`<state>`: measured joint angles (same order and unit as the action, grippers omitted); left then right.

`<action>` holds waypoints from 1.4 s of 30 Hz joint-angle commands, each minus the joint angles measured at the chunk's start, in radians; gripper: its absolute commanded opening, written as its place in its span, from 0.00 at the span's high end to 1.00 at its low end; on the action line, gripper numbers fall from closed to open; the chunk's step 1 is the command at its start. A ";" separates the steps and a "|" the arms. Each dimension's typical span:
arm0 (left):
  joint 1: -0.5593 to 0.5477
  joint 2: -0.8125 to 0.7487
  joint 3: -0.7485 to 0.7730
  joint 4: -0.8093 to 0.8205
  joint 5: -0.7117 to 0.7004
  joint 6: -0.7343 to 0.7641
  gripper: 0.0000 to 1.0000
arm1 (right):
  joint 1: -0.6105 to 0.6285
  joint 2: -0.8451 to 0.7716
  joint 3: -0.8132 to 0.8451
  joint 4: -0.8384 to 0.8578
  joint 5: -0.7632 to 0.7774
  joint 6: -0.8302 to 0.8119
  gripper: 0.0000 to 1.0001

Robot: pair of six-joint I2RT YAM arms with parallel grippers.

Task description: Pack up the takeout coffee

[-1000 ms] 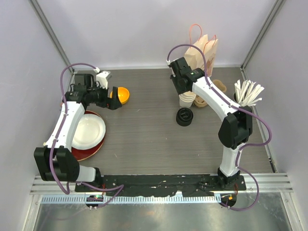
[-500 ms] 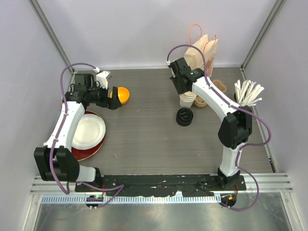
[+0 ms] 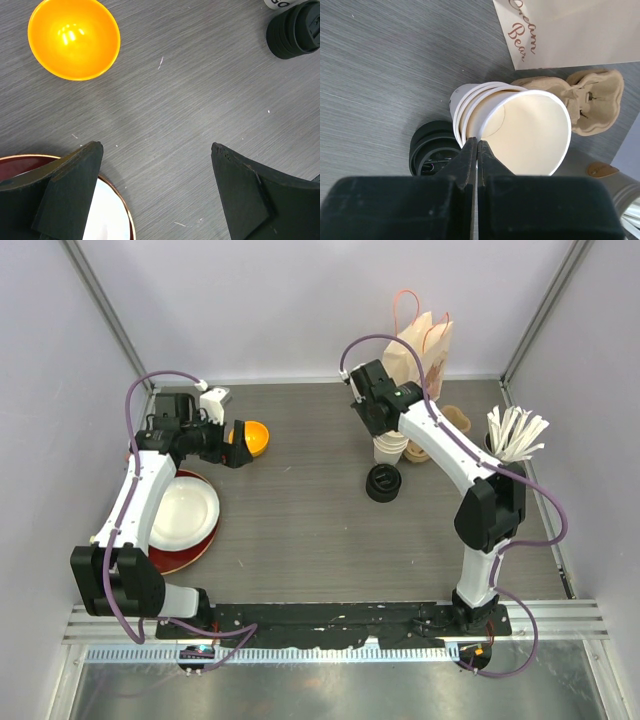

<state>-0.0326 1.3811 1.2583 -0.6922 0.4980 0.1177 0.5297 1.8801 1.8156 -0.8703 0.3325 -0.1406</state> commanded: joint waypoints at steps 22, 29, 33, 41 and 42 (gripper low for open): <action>-0.003 0.012 0.095 -0.020 0.042 0.004 0.05 | 0.266 -0.099 0.310 0.031 0.045 -0.390 0.99; 0.000 0.022 0.116 -0.009 -0.065 -0.038 0.05 | 0.394 -0.081 0.105 0.074 -0.314 -0.450 0.99; 0.002 0.033 0.101 0.005 -0.099 -0.038 0.05 | 0.412 -0.020 0.057 0.111 -0.389 -0.421 0.99; 0.002 0.041 0.089 0.008 -0.125 -0.030 0.05 | 0.426 0.060 0.015 0.163 -0.432 -0.376 0.99; 0.002 0.038 0.087 0.011 -0.131 -0.027 0.05 | 0.432 0.059 -0.017 0.204 -0.429 -0.366 0.99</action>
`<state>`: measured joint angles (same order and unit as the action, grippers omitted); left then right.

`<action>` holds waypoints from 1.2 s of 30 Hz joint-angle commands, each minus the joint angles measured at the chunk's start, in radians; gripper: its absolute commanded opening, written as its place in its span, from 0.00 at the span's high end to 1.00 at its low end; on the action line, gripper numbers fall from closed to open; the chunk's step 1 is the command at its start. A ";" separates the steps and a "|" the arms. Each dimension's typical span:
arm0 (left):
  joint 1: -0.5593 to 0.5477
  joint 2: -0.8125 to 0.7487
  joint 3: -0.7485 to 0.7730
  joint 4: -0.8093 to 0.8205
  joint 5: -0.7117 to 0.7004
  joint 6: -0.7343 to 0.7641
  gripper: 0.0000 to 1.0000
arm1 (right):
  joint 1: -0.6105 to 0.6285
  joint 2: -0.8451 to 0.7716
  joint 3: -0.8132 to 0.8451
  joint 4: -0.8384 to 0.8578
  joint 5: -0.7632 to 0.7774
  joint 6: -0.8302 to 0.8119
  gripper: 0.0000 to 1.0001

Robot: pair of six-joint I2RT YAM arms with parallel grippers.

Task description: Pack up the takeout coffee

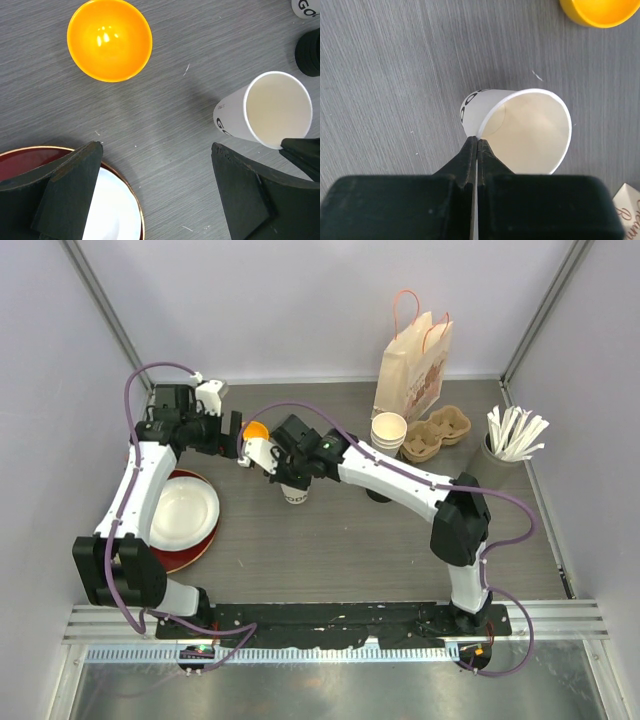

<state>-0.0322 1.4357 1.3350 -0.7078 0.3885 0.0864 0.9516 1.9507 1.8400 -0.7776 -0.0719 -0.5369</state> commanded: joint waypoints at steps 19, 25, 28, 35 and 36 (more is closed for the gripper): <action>0.002 -0.029 -0.005 0.031 -0.037 0.027 0.05 | 0.052 -0.033 -0.030 0.149 0.021 0.063 0.48; 0.002 -0.026 -0.007 0.030 -0.031 0.018 0.05 | -0.019 -0.171 -0.027 0.202 0.151 0.141 0.46; 0.002 -0.027 -0.011 0.027 -0.020 0.016 0.05 | -0.183 -0.156 0.013 0.144 0.181 0.275 0.48; 0.002 -0.028 -0.017 0.034 -0.022 0.016 0.05 | -0.396 -0.098 0.016 0.031 0.244 0.423 0.37; 0.002 -0.024 -0.016 0.034 -0.022 0.016 0.05 | -0.408 -0.096 0.007 0.031 0.241 0.434 0.37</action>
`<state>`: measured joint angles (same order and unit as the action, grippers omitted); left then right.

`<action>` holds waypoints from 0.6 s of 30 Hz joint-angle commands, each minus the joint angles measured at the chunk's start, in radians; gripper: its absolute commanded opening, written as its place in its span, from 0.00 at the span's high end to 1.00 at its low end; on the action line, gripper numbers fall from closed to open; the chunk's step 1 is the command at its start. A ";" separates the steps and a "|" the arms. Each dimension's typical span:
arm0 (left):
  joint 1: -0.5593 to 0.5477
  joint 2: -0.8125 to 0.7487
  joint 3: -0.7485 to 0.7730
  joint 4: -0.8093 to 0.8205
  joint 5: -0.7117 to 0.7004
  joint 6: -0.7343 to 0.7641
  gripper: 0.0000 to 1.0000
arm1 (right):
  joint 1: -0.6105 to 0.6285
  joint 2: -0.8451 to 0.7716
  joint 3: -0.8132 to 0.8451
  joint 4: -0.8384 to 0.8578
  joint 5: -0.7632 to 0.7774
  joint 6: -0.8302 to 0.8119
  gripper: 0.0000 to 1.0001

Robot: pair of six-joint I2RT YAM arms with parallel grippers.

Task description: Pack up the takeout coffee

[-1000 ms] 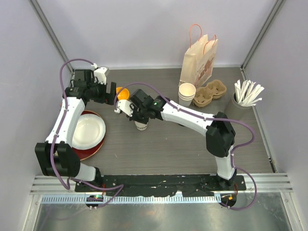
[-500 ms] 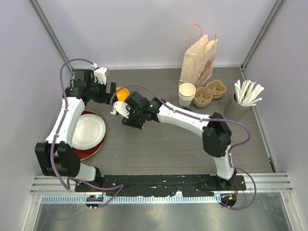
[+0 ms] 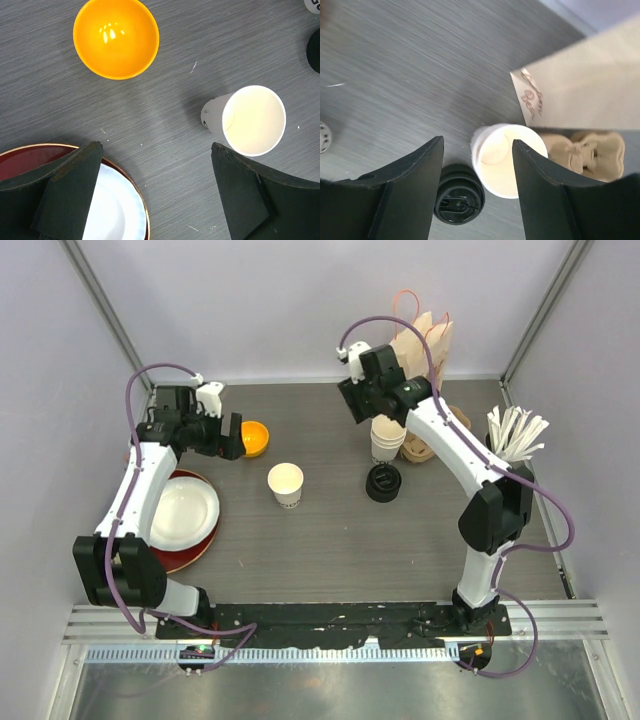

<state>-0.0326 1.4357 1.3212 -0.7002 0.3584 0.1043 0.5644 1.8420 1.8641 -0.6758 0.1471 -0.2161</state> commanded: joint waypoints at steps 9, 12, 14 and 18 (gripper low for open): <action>0.002 -0.023 -0.030 0.031 0.042 -0.014 0.05 | -0.113 0.054 0.000 -0.087 -0.103 0.136 0.52; 0.002 -0.011 -0.042 0.031 0.073 -0.031 0.08 | -0.115 0.082 0.012 -0.110 -0.101 0.133 0.51; -0.001 0.005 -0.050 0.028 0.108 -0.043 0.11 | -0.113 0.106 0.023 -0.126 -0.051 0.139 0.51; -0.012 0.031 -0.048 0.013 0.122 -0.049 0.13 | -0.115 0.135 0.029 -0.149 0.003 0.144 0.60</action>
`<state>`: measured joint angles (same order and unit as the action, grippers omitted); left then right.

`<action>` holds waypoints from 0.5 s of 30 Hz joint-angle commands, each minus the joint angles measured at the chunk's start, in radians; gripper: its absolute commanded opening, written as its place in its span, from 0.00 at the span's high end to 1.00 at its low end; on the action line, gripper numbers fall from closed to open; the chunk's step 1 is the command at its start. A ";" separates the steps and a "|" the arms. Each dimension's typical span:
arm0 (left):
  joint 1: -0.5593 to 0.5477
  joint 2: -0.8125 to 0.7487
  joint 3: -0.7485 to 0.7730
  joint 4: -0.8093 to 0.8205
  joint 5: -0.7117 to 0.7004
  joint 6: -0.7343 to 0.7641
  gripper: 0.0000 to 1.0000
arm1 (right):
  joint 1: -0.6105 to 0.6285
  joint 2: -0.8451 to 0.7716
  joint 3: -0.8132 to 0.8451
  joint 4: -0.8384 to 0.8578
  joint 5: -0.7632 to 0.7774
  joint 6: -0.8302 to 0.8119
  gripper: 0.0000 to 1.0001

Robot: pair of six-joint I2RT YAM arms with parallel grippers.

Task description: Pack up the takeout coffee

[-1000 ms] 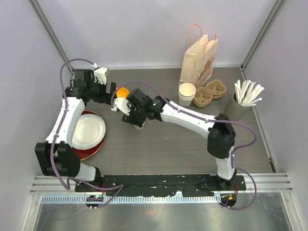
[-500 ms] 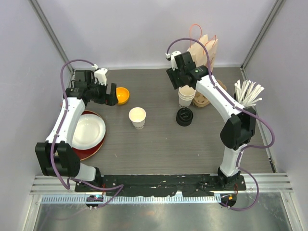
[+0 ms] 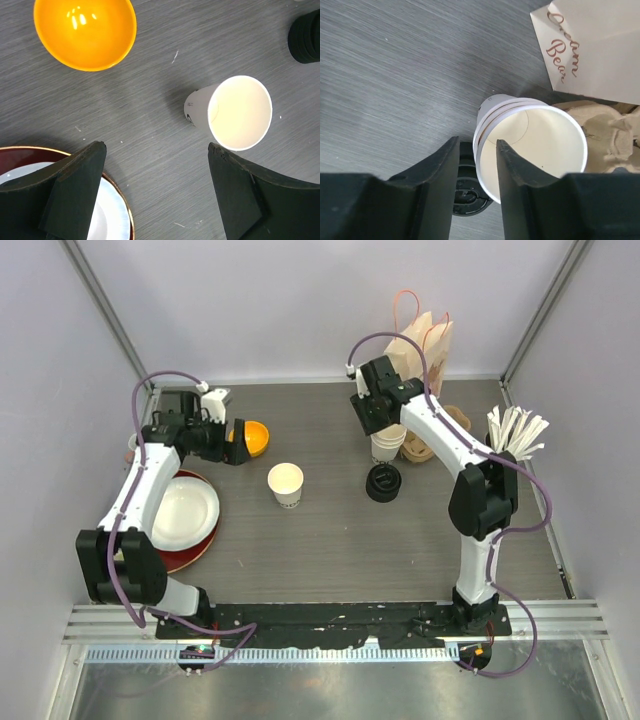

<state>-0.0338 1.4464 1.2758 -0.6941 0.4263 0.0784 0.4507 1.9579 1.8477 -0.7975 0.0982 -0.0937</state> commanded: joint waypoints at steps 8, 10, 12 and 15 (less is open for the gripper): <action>-0.018 0.028 0.007 -0.001 0.049 -0.019 0.13 | 0.000 0.019 0.044 -0.039 0.054 0.026 0.72; -0.018 0.023 0.005 -0.001 0.043 -0.012 0.13 | 0.000 0.007 0.044 -0.042 0.044 0.026 0.71; -0.018 0.020 0.007 -0.002 0.039 -0.009 0.14 | 0.000 -0.002 0.047 -0.042 0.043 0.025 0.67; -0.017 0.016 0.007 -0.001 0.031 -0.003 0.14 | 0.000 -0.014 0.051 -0.043 0.055 0.023 0.67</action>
<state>-0.0502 1.4792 1.2758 -0.7010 0.4492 0.0635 0.4496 2.0045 1.8496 -0.8459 0.1368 -0.0757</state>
